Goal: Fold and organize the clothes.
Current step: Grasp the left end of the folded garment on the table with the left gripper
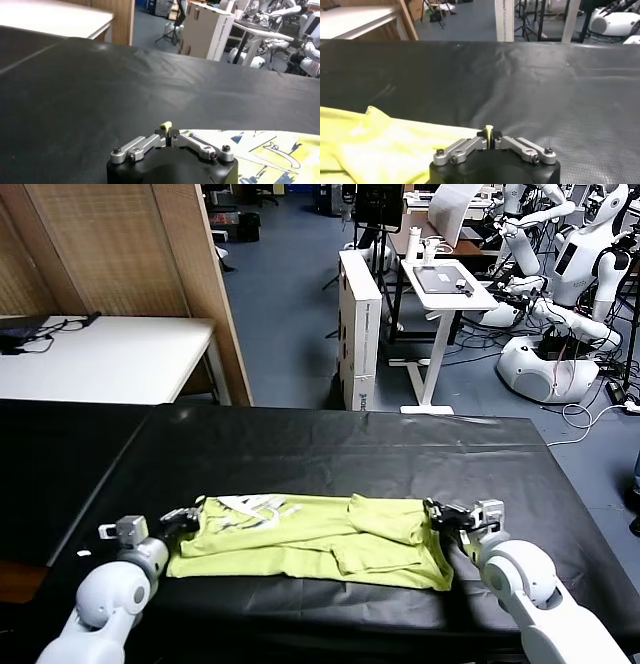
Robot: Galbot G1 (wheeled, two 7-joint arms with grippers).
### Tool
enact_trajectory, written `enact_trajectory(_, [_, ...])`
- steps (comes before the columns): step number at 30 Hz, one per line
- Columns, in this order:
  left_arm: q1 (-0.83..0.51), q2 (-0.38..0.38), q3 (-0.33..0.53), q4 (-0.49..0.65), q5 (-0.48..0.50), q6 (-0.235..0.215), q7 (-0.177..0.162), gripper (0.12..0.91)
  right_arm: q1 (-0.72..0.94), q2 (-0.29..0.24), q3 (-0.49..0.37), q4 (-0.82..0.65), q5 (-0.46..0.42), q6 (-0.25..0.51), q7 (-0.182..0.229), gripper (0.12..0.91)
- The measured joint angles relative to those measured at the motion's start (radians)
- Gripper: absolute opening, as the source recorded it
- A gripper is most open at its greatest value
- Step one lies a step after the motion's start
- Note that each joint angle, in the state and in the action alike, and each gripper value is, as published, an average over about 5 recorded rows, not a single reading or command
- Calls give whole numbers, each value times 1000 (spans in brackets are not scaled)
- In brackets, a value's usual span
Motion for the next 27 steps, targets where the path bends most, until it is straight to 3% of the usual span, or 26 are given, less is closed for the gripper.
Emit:
enact_trajectory(5, [21, 32, -24, -21, -23, 5, -2, 786, -21, -12, 26, 21, 0, 66, -27, 839])
enact_trajectory(8, [39, 58, -42, -36, -61, 31, -17, 885, -37, -18, 43, 39, -16, 110, -44, 897])
enact_trajectory(12, [75, 109, -71, -59, -158, 93, -15, 906, -70, -39, 74, 73, -39, 198, -79, 906])
enact_trajectory(19, [143, 210, -160, -69, -378, 231, 57, 907, -189, -83, 191, 162, -8, 277, -118, 907])
enact_trajectory(24, [158, 238, -202, -59, -439, 244, 105, 907, -286, -86, 276, 208, -3, 291, -125, 907])
enact_trajectory(27, [154, 238, -208, -48, -447, 244, 118, 907, -324, -79, 302, 224, -7, 292, -127, 907])
